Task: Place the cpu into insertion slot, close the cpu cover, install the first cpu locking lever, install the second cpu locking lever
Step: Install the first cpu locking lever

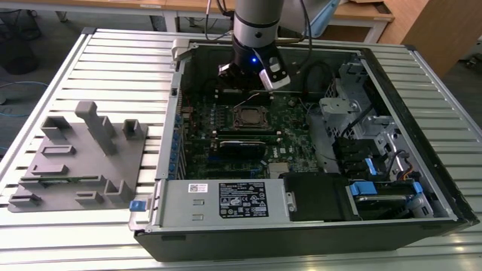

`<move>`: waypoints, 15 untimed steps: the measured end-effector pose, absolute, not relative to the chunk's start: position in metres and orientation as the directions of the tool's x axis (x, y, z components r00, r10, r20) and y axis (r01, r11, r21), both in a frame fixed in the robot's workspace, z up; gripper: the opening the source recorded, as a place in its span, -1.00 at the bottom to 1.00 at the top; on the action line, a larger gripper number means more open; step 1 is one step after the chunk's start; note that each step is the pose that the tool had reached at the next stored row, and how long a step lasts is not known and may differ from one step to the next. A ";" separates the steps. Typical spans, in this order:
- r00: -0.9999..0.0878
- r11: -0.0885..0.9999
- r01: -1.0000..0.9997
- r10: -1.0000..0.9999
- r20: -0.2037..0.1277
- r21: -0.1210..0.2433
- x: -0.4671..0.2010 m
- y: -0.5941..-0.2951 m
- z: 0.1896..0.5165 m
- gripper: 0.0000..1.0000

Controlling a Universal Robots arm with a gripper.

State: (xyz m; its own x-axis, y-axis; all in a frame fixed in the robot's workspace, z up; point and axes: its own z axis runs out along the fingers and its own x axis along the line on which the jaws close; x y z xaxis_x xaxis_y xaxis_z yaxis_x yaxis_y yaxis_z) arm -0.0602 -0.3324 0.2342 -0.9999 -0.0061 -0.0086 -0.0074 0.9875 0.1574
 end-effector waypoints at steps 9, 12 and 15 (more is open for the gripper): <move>-1.000 0.988 -0.007 -0.006 -0.009 0.157 -0.060 -0.332 0.232 -0.79; -1.000 0.988 -0.007 -0.006 -0.009 0.157 -0.060 -0.332 0.231 -0.79; -1.000 0.988 -0.007 -0.006 -0.009 0.157 -0.060 -0.332 0.231 -0.79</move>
